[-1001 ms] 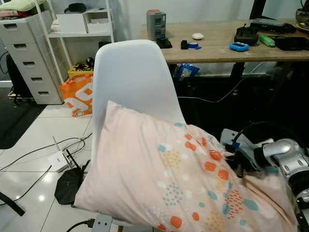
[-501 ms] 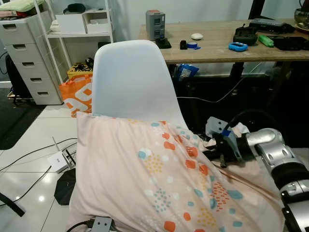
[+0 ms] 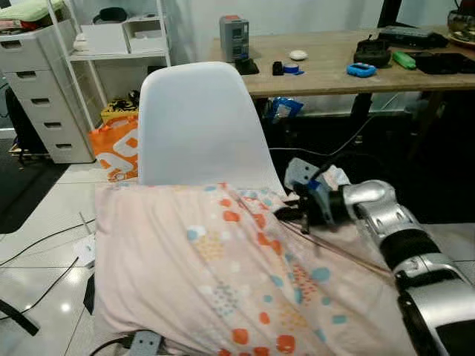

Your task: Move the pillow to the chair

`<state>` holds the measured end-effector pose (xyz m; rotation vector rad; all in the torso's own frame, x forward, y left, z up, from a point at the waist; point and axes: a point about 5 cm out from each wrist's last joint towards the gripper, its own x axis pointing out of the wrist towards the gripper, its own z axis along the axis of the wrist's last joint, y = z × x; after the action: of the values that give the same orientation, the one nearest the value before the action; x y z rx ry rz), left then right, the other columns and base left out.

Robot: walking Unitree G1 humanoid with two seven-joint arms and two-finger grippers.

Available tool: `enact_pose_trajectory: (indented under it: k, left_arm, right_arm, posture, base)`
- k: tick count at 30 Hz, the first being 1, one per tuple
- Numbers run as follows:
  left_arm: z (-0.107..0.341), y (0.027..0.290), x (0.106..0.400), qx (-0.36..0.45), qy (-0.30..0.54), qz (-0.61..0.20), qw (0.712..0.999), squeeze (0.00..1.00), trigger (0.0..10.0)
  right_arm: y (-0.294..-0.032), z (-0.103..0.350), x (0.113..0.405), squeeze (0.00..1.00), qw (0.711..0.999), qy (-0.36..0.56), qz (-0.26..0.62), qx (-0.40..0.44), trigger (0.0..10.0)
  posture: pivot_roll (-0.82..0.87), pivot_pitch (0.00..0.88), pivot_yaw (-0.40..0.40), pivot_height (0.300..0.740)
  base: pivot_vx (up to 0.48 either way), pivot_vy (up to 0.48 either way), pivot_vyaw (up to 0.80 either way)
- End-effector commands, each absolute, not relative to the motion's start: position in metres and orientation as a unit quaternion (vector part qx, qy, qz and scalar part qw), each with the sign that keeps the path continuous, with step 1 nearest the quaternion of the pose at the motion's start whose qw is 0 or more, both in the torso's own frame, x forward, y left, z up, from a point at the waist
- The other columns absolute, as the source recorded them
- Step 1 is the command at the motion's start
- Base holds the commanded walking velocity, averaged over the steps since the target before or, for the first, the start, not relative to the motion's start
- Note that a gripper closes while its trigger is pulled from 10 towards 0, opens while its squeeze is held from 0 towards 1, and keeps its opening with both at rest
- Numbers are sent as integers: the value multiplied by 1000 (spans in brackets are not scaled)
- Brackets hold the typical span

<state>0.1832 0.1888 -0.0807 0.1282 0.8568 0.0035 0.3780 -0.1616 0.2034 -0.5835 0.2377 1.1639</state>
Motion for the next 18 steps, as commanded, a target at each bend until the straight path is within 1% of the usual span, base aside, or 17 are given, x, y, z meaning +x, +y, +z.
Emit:
enact_pose_trajectory:
  k: [1,6,8,9,10,11,15,18]
  left_arm:
    - [-83,197,177,62,430,6,900,0,10000]
    - [-85,199,170,63,431,6,900,0,10000]
    - [-87,199,165,63,434,7,899,0,10000]
    - [-88,200,162,62,436,9,898,0,10000]
    - [-89,200,160,61,438,10,897,0,10000]
    - [-89,200,160,61,438,10,897,0,10000]
    - [-94,203,145,59,448,11,892,0,10000]
    - [-96,202,140,60,452,10,890,0,10000]
  right_arm:
    - [-146,209,381,0,782,92,549,-281,10000]
    - [-127,224,391,0,793,66,528,-296,10000]
    - [-121,228,393,0,796,58,523,-298,10000]
    - [-116,233,395,0,798,49,522,-297,10000]
    - [-113,237,396,0,799,43,521,-296,10000]
    - [-113,237,396,0,799,43,521,-296,10000]
    - [-95,255,399,0,803,12,521,-288,10000]
    - [-92,258,399,0,805,8,518,-290,10000]
  posture:
    - [-165,90,64,520]
    - [-144,107,76,520]
    - [-137,121,83,520]
    - [-128,143,97,520]
    - [-128,143,97,520]
    - [-128,143,97,520]
    - [-124,195,135,520]
    - [-123,201,139,520]
  base:
    - [0,0,0]
    - [0,0,0]
    - [0,0,0]
    - [0,0,0]
    - [0,0,0]
    - [0,0,0]
    - [0,0,0]
    - [0,0,0]
